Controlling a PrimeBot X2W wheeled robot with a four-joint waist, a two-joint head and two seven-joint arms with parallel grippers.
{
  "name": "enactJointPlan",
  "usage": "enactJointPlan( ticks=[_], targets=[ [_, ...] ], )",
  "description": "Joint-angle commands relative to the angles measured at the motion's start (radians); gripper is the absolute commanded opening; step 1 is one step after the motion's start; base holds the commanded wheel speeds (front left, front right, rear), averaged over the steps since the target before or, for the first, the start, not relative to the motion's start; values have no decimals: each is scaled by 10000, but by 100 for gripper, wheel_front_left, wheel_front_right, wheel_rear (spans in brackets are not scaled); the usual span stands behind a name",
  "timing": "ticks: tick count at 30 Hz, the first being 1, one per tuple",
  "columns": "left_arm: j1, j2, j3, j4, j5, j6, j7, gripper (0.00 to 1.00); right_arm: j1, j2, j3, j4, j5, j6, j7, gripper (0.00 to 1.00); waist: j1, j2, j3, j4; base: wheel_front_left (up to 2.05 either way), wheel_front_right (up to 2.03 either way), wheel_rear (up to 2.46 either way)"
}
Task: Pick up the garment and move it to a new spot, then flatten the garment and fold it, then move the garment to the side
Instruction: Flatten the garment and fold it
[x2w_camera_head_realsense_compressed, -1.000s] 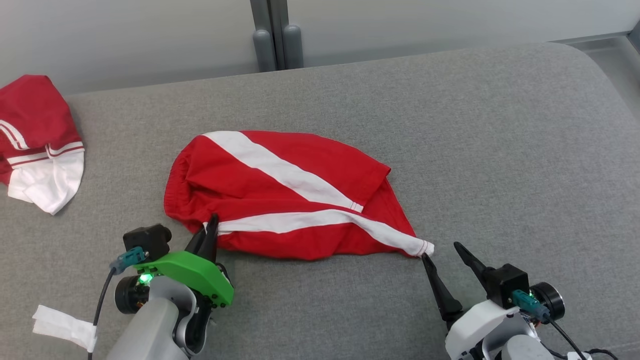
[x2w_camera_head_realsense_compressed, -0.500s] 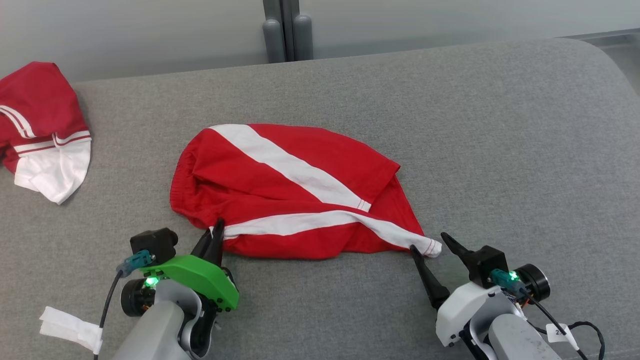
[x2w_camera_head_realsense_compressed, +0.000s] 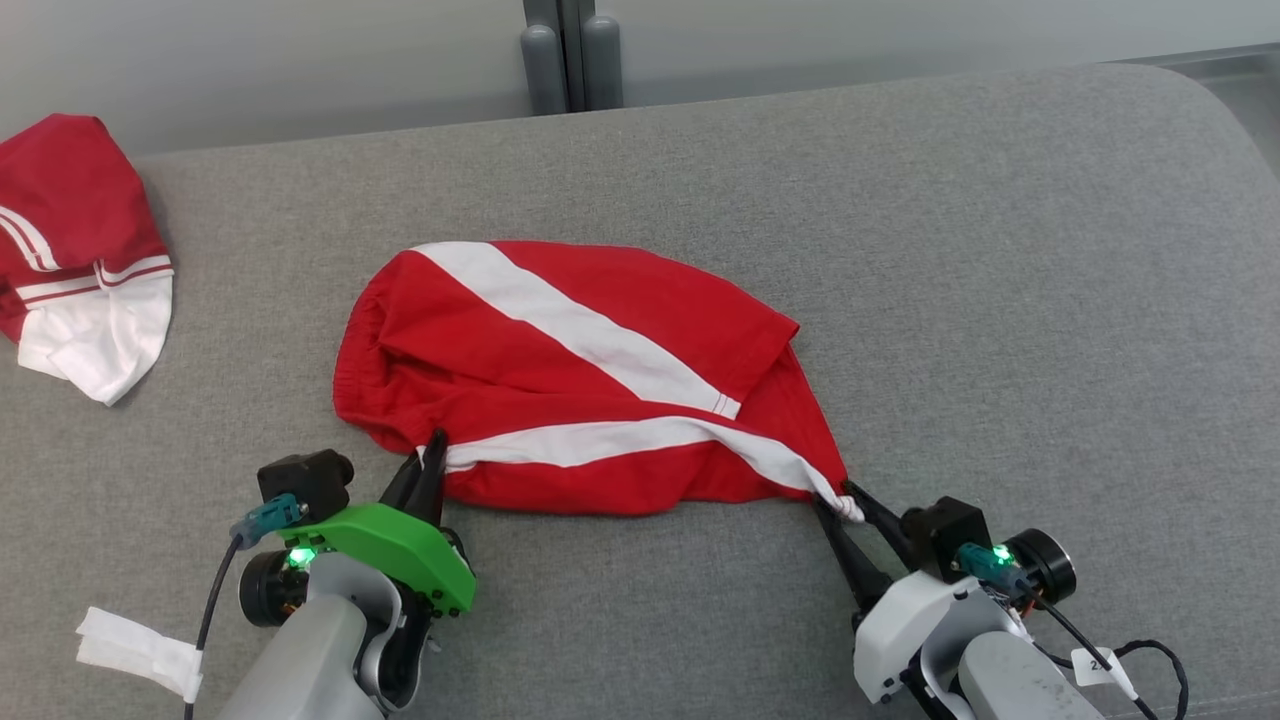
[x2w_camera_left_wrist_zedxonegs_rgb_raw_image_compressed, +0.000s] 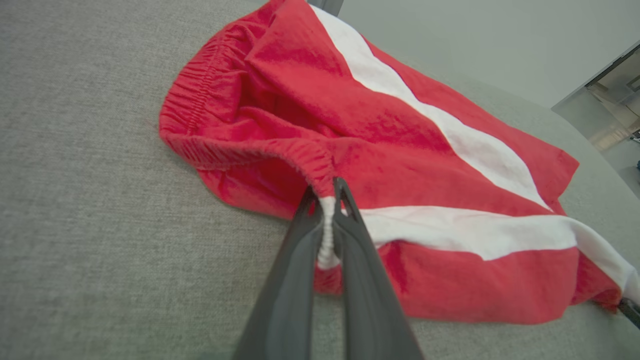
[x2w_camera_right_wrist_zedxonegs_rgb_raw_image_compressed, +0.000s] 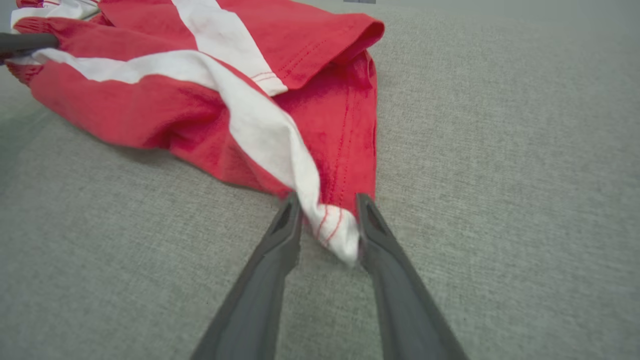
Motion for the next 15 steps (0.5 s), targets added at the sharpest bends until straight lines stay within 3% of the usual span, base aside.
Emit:
enactJointPlan(
  ticks=[1,3,4,5,15],
  targets=[
    [-137,72,0,27,-60,-35,-69,0,-42,-41,31,12,-50,-10,-3,36,0,0,19,-6,0,0,0],
    [-167,82,-10,38,-46,-35,-82,0,-120,-41,33,52,-120,-10,-3,19,0,0,35,-4,0,0,0],
    [-177,87,-18,46,-57,-35,-93,0,-156,-41,21,58,-127,-10,-3,4,0,0,42,-4,0,0,0],
    [-188,92,-25,53,-62,-36,-86,0,-179,-41,0,48,-133,-10,-3,0,0,0,43,-5,0,0,0],
    [-197,248,-45,-379,-38,-36,-312,0,-341,-41,-417,-650,-369,-10,-3,0,0,0,-230,-115,0,0,0]
  ],
)
